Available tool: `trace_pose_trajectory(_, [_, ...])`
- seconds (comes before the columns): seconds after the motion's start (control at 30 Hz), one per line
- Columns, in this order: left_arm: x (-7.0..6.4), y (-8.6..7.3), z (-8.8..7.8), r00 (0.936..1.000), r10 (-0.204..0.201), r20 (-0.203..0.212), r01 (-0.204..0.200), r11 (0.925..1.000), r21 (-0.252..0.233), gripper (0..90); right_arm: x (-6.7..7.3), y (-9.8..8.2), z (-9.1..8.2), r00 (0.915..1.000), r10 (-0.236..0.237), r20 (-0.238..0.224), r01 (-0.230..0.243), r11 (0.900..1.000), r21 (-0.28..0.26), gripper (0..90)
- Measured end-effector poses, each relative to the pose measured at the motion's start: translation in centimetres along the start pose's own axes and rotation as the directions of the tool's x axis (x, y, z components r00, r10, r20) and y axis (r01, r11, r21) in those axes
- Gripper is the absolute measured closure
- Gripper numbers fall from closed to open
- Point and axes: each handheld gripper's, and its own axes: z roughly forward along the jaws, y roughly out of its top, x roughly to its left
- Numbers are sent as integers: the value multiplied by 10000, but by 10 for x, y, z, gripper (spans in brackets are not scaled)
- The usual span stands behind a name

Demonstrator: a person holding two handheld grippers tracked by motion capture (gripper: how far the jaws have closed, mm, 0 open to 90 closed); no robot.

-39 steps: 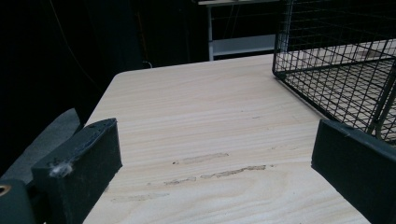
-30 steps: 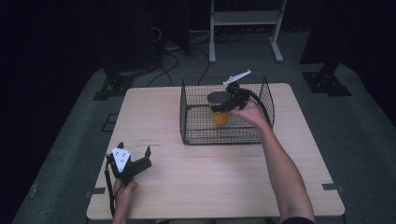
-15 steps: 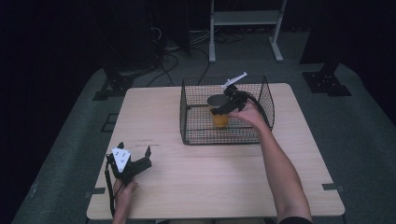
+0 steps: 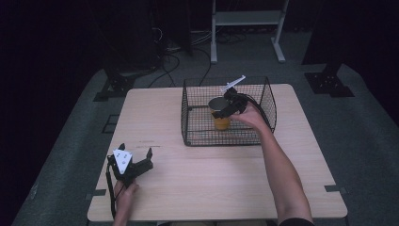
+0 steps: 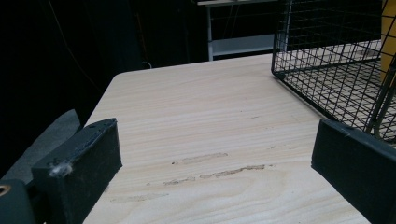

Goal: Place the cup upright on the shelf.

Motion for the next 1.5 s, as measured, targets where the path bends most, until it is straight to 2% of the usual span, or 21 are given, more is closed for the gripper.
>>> trace_pose_trajectory(0.4, [0, 0, 0, 10000, 41, 12, -41, 10000, -23, 8, 4, 0, 0, 9991, -359, 204, 357, 9993, 120, 120])
trace_pose_trajectory(0.67, [-1, 0, 0, 10000, 68, 18, -68, 10000, -44, 8, 5, -2, -3, 9992, -315, 227, 309, 9992, 251, 109])
trace_pose_trajectory(1.07, [-1, 0, 0, 10000, 84, 14, -84, 10000, -44, 8, 5, -5, -6, 9988, -373, 307, 370, 9993, 73, 83])
trace_pose_trajectory(1.23, [-1, 0, 0, 9999, 101, 19, -101, 9999, -45, 8, 8, -4, -6, 9983, -402, 411, 406, 9991, -98, 35])
trace_pose_trajectory(1.5, [-1, 0, 0, 10000, 85, 3, -85, 9999, -58, 8, 8, 0, -11, 9991, -283, 330, 297, 9987, -405, 25])
